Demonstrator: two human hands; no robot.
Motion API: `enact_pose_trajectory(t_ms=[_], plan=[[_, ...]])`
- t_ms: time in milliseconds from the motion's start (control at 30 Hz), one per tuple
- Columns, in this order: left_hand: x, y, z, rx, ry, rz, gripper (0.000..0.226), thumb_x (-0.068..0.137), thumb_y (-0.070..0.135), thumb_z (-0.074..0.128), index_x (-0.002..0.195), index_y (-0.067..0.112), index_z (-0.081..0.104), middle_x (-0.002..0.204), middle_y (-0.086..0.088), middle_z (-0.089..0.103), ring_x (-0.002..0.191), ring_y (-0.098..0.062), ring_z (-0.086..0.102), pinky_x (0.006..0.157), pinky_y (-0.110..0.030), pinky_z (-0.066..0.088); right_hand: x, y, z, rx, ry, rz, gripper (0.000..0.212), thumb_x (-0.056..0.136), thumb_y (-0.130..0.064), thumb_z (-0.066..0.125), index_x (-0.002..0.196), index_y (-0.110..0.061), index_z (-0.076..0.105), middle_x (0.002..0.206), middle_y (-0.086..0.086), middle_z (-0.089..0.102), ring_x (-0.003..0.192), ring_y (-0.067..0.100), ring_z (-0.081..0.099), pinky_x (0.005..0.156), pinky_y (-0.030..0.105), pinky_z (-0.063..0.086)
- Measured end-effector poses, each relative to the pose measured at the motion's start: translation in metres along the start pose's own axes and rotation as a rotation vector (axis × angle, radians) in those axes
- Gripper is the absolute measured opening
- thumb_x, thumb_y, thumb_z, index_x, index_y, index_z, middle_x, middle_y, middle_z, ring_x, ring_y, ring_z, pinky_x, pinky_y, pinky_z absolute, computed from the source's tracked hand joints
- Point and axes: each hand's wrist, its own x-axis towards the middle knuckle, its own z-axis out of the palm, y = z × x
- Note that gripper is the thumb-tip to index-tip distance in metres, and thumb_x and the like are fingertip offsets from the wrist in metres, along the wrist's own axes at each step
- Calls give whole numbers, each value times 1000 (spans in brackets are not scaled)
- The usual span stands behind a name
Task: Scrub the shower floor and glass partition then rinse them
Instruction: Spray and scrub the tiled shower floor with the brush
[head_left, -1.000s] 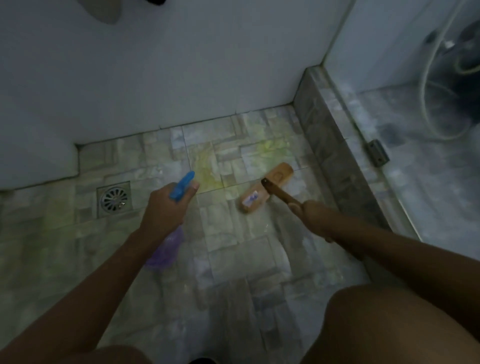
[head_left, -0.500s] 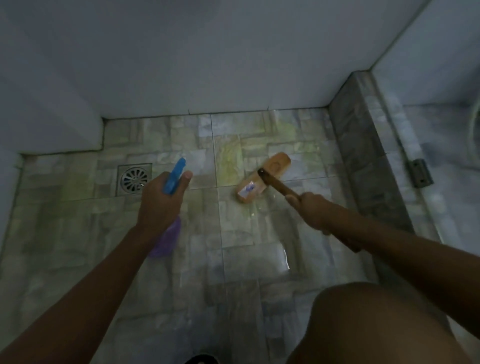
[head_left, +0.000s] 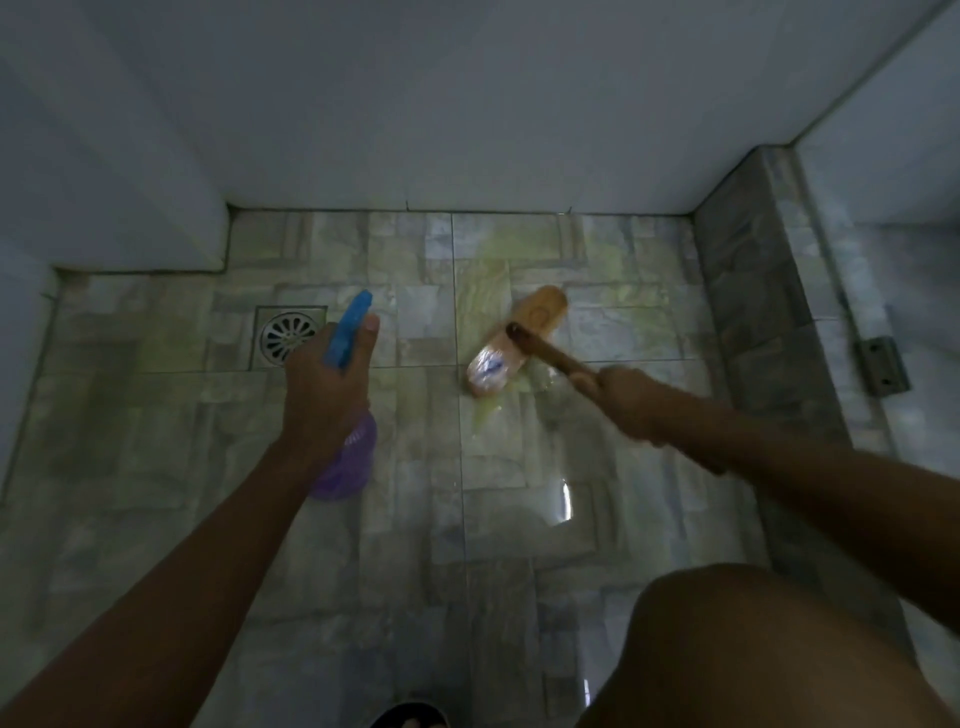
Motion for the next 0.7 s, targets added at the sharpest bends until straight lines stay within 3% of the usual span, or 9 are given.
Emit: enact_pose_trajectory(t_ms=[100, 167, 233, 333, 433, 533, 700], plan=[[5, 1, 5, 51, -39, 32, 53, 99, 44, 51, 76, -3, 60, 62, -23, 58, 50, -37, 56, 45, -41, 46, 49, -4, -50, 214, 151, 164, 49, 105, -53, 35, 86, -11, 50, 72, 8, 52, 52, 19, 46, 46, 28, 41], [7, 1, 8, 50, -71, 19, 56, 99, 48, 50, 78, -3, 60, 65, -23, 59, 50, -36, 57, 44, -40, 48, 73, -21, -62, 284, 220, 153, 48, 104, -54, 34, 87, -12, 49, 73, 9, 52, 50, 20, 46, 45, 28, 42], [10, 0, 11, 52, -82, -3, 58, 98, 51, 49, 80, -3, 60, 67, -24, 59, 49, -35, 58, 42, -39, 51, 81, -39, -44, 310, 207, 82, 47, 104, -54, 34, 95, -11, 51, 76, 10, 55, 50, 21, 48, 42, 26, 42], [10, 2, 11, 52, -72, -19, 55, 99, 47, 50, 83, -4, 60, 68, -25, 59, 44, -25, 55, 36, -23, 46, 48, -44, 9, 168, 65, -12, 48, 103, -58, 32, 99, -14, 52, 79, 8, 58, 55, 23, 57, 37, 25, 43], [10, 2, 7, 54, -46, -25, 55, 99, 46, 50, 81, -4, 61, 67, -24, 60, 42, -24, 55, 37, -37, 50, 19, -17, 18, 41, -58, -62, 55, 100, -64, 29, 102, -15, 53, 83, 7, 60, 62, 23, 63, 43, 30, 51], [11, 0, 7, 57, -49, -41, 54, 99, 46, 50, 78, -3, 61, 62, -23, 59, 43, -30, 56, 39, -42, 50, 47, -13, -21, 170, 64, 41, 57, 102, -60, 35, 102, -6, 54, 74, 10, 56, 53, 25, 56, 44, 32, 48], [13, -1, 9, 66, -73, -52, 55, 100, 47, 49, 80, -2, 61, 63, -25, 58, 42, -24, 55, 35, -20, 44, 99, -61, -36, 374, 214, 35, 50, 105, -53, 34, 116, -7, 50, 73, 10, 54, 49, 23, 49, 41, 27, 44]])
